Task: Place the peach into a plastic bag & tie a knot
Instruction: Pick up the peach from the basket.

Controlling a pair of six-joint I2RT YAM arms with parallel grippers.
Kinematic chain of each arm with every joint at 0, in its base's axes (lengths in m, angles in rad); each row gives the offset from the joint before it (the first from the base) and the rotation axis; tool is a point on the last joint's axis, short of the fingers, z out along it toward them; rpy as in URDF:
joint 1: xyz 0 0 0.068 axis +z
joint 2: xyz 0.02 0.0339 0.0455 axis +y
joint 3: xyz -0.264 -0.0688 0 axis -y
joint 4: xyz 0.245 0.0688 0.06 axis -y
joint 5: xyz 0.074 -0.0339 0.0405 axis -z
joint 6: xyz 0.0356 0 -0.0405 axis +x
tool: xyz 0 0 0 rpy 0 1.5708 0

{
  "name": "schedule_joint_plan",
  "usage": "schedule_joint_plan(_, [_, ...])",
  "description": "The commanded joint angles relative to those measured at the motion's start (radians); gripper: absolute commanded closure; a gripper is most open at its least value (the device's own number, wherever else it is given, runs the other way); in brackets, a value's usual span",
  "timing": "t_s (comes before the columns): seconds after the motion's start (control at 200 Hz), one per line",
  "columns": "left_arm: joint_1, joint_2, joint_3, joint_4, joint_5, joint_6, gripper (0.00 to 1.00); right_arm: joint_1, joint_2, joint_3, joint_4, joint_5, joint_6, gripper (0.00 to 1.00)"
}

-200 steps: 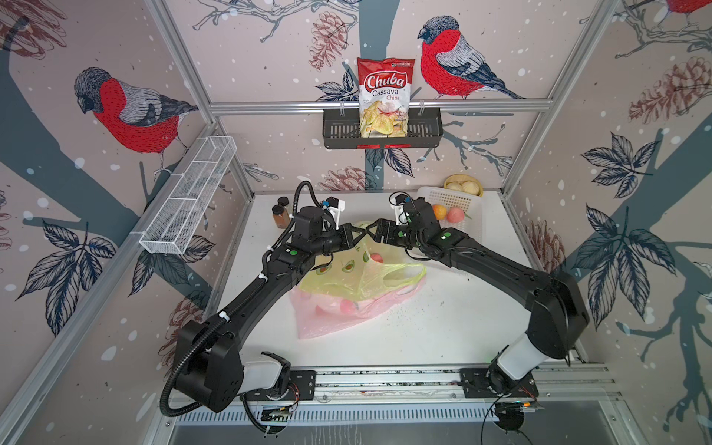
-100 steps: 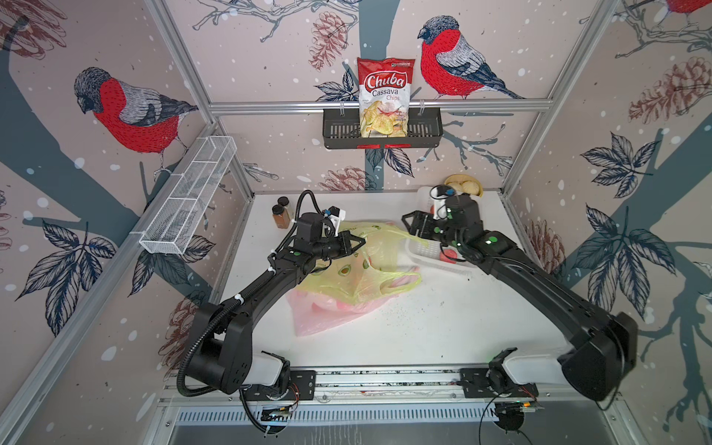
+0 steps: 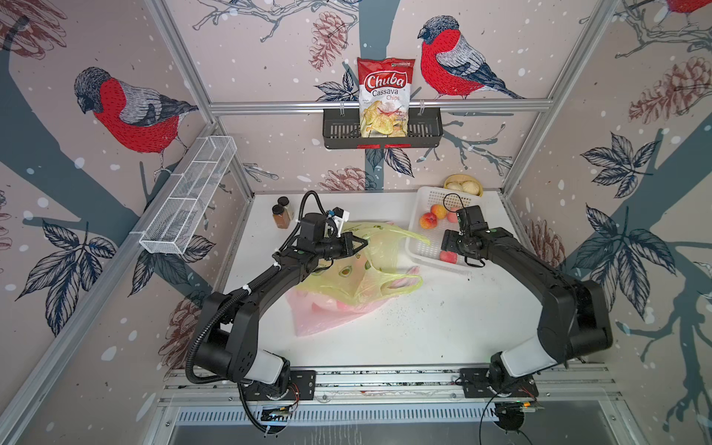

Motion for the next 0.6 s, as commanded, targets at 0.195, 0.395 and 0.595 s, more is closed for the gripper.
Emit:
schedule_joint_plan(0.195, [0.001,0.009,-0.005,0.051,0.030,0.004,1.00,-0.015,0.183,0.024,0.103,0.002,-0.010,0.22])
schedule_joint_plan(0.395, [0.002,0.002,-0.015,0.054,0.030,0.002,1.00,-0.015,0.249,0.060,0.123,-0.028,0.001,0.35])
schedule_joint_plan(0.595, [0.001,-0.003,-0.020,0.052,0.027,0.000,1.00,0.001,0.175,0.039,0.121,-0.037,0.008,0.59])
